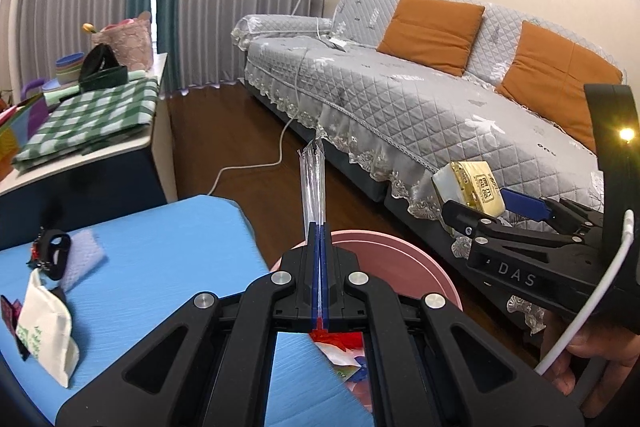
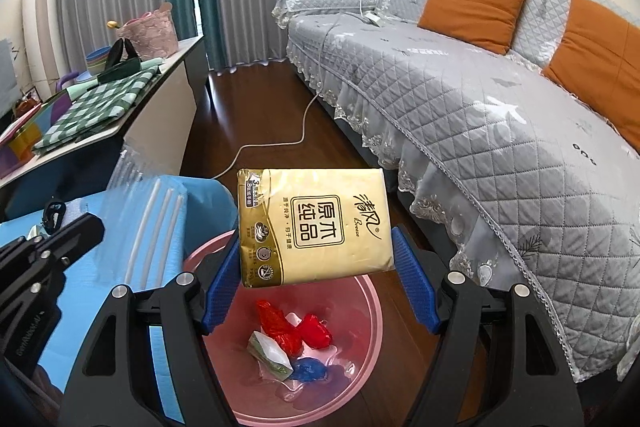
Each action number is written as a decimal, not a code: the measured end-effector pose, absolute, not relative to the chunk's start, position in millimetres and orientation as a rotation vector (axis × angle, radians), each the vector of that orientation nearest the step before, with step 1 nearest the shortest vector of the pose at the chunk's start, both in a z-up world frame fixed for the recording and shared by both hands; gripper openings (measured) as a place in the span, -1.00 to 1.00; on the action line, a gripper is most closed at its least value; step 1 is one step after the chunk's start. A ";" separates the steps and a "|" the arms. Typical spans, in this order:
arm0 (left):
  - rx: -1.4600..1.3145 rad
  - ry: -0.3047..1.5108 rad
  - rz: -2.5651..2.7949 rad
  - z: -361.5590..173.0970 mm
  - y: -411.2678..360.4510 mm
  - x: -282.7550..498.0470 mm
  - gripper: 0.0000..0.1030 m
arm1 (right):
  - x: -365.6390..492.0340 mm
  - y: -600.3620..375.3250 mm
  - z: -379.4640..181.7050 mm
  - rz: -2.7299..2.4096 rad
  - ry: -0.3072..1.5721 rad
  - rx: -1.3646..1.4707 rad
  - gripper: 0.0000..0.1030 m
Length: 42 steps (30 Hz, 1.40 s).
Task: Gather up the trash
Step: 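Open the right gripper over the bin while the left gripper releases the clear strip, then move both grippers back over the table toward the white bag and magenta packet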
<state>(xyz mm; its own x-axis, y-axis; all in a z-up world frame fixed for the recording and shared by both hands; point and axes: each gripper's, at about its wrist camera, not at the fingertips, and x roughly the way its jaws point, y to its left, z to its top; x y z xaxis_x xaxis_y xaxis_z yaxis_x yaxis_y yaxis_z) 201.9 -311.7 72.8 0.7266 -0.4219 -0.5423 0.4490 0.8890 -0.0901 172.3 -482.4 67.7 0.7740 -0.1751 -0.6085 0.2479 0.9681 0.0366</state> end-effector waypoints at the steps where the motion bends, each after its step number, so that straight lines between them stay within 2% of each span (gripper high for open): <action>1: 0.049 0.590 -0.484 71.1 -314.2 203.8 -1.00 | 172.7 -483.0 67.2 -0.230 0.647 0.118 0.38; 4: 0.046 0.603 -0.499 66.7 -318.5 207.9 -0.99 | 174.3 -485.1 65.3 -0.247 0.651 0.122 0.42; 6: 0.042 0.623 -0.513 62.5 -322.4 211.7 -0.97 | 175.6 -486.6 63.7 -0.256 0.656 0.124 0.55; 7: 0.038 0.633 -0.514 60.2 -323.5 213.9 -0.94 | 176.2 -487.0 63.1 -0.260 0.658 0.125 0.59; 9: 0.028 0.648 -0.520 56.2 -323.4 216.5 -0.74 | 176.8 -486.7 62.6 -0.264 0.660 0.124 0.63; 21: -0.009 0.649 -0.476 54.5 -298.6 203.7 -0.74 | 177.4 -469.2 74.8 -0.240 0.631 0.107 0.63; 32: -0.055 0.626 -0.391 57.5 -243.4 167.6 -0.74 | 164.2 -421.8 92.0 -0.137 0.568 0.095 0.63; 37: -0.080 0.615 -0.325 57.9 -207.2 154.8 -0.74 | 162.3 -391.8 96.5 -0.044 0.550 0.106 0.59; 42: -0.079 0.593 -0.234 56.4 -169.3 141.2 -0.74 | 165.6 -359.9 92.9 0.039 0.563 0.082 0.46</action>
